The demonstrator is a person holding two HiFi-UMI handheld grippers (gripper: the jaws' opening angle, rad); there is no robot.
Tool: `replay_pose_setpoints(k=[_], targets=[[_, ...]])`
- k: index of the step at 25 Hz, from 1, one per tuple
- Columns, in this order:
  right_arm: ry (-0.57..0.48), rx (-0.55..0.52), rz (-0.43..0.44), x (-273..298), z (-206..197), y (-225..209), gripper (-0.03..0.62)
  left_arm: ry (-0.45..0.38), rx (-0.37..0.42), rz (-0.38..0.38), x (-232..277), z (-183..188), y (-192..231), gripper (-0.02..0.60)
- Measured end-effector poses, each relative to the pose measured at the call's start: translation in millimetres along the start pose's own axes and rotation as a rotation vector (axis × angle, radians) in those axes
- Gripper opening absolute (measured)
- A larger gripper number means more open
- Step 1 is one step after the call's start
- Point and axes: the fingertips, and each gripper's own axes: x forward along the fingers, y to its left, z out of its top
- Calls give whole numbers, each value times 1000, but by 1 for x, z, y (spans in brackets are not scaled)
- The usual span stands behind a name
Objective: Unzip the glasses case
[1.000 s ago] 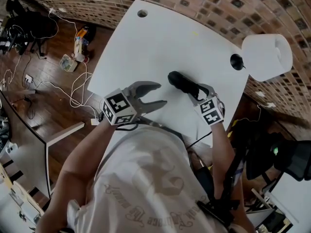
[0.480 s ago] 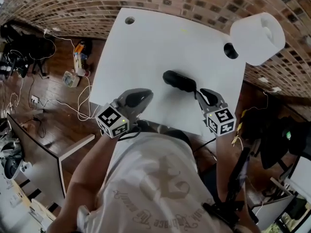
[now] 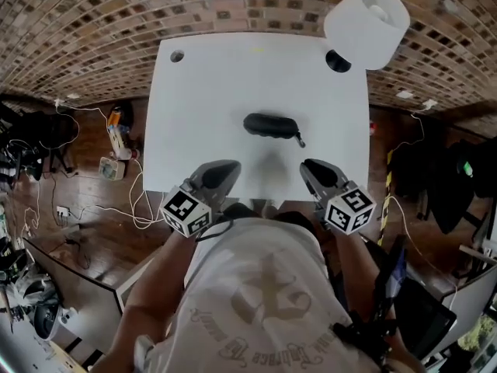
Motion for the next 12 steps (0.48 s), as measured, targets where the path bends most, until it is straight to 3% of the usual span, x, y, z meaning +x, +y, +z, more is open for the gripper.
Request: replay_pose_setpoints(k=[12], targets=[[-118, 10, -120, -23, 0, 67, 31, -17, 24, -106, -44, -15, -21, 5]])
